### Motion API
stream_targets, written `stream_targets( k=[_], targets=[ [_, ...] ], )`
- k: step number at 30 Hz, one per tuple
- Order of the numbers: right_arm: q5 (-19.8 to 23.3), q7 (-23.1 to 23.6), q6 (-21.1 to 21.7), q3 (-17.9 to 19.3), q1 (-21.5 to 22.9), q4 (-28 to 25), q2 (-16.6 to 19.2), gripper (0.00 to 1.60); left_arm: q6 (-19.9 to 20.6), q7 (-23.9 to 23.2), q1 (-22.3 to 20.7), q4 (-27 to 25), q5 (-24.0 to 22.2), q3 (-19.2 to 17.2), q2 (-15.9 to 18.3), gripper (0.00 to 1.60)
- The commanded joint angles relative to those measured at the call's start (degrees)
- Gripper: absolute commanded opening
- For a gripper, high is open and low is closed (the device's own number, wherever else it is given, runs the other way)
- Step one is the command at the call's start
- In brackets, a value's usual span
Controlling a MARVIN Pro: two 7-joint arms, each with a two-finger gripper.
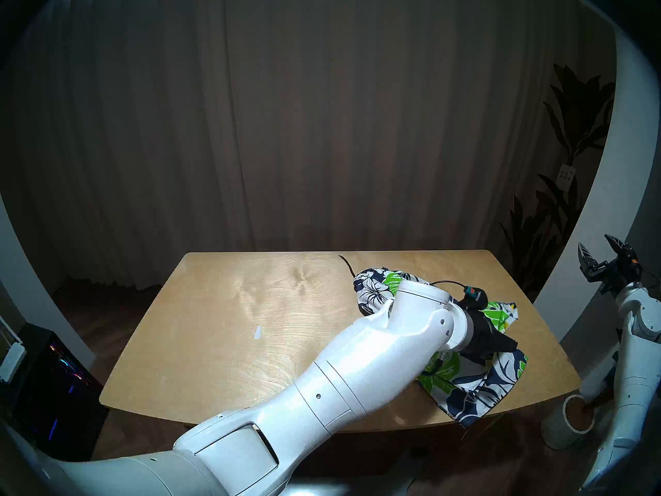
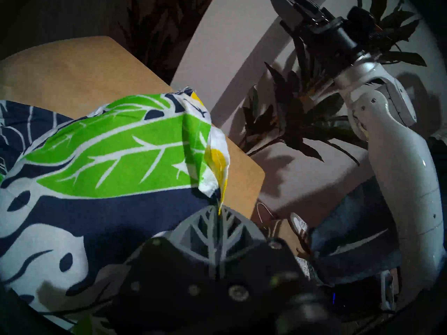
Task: Fold the pants in half lengthwise, then in half again, and set them down flat
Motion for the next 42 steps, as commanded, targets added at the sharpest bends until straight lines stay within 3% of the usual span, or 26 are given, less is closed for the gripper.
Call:
stream_targets(
  k=[1, 2, 3, 6, 7, 8, 17, 25, 26, 27, 28, 29, 36, 42],
  targets=[
    [0.84, 1.54, -3.78, -1.75, 3.99, 1.92, 2.99, 1.6, -0.27, -2.58, -2.03, 0.84, -0.8, 0.37, -2.17, 0.03],
    [0.92, 1.67, -4.03, -1.98, 4.24, 2.19, 3.01, 1.6, -0.46, -2.68, -2.23, 1.29, -0.75, 0.38, -2.25, 0.33],
    [0.93, 1.74, -4.31, -2.26, 4.47, 2.33, 2.99, 1.6, -0.6, -2.2, -2.24, 2.01, -0.7, 0.19, -2.66, 0.5],
    [0.94, 1.91, -4.78, -2.72, 4.85, 2.53, 2.94, 1.6, -1.18, -1.88, -2.54, 3.66, -0.64, 0.02, -3.52, 0.53],
    [0.89, 2.03, -5.07, -3.1, 5.12, 2.59, 2.88, 1.6, -1.75, -1.7, -2.93, 5.56, -0.77, -0.25, -4.66, 0.43],
    [0.83, 1.99, -5.07, -3.33, 5.25, 2.45, 2.79, 1.6, -1.92, -1.39, -3.06, 6.68, -1.05, -0.54, -5.41, 0.0],
    [-0.09, 0.82, -5.03, -4.98, 7.46, 2.49, 3.27, 1.6, -2.29, -3.7, -4.94, 12.34, -3.03, 1.42, -6.97, 0.0],
    [-0.9, -0.76, -5.14, -6.69, 9.42, 3.24, 3.7, 1.6, -1.29, -5.35, -4.6, 11.43, -4.98, 3.18, -6.69, 0.03],
    [-1.03, -0.91, -5.08, -7.11, 9.82, 3.33, 3.75, 1.6, -1.19, -5.29, -4.59, 11.1, -4.86, 3.41, -6.67, 0.16],
    [-1.13, -0.94, -5.1, -7.48, 10.14, 3.47, 3.85, 1.6, -1.18, -5.29, -4.54, 10.94, -5.0, 3.51, -6.66, 0.73],
    [-1.26, -1.06, -5.01, -7.86, 10.43, 3.4, 3.79, 1.6, -1.24, -5.11, -4.54, 10.76, -4.95, 3.65, -6.61, 1.09],
    [-1.41, -1.28, -4.97, -8.19, 10.71, 3.42, 3.73, 1.6, -1.21, -4.57, -4.5, 10.61, -5.03, 3.74, -6.61, 1.6],
    [-1.88, -1.95, -4.53, -9.12, 11.22, 2.83, 3.24, 1.6, -1.88, -2.66, -4.73, 12.02, -5.59, 2.49, -7.18, 1.6],
    [-3.14, -2.42, -1.31, -10.09, 10.22, 1.63, 3.18, 1.6, -2.2, -1.26, -4.31, 9.0, -5.75, 0.99, -6.36, 1.6]
  ],
)
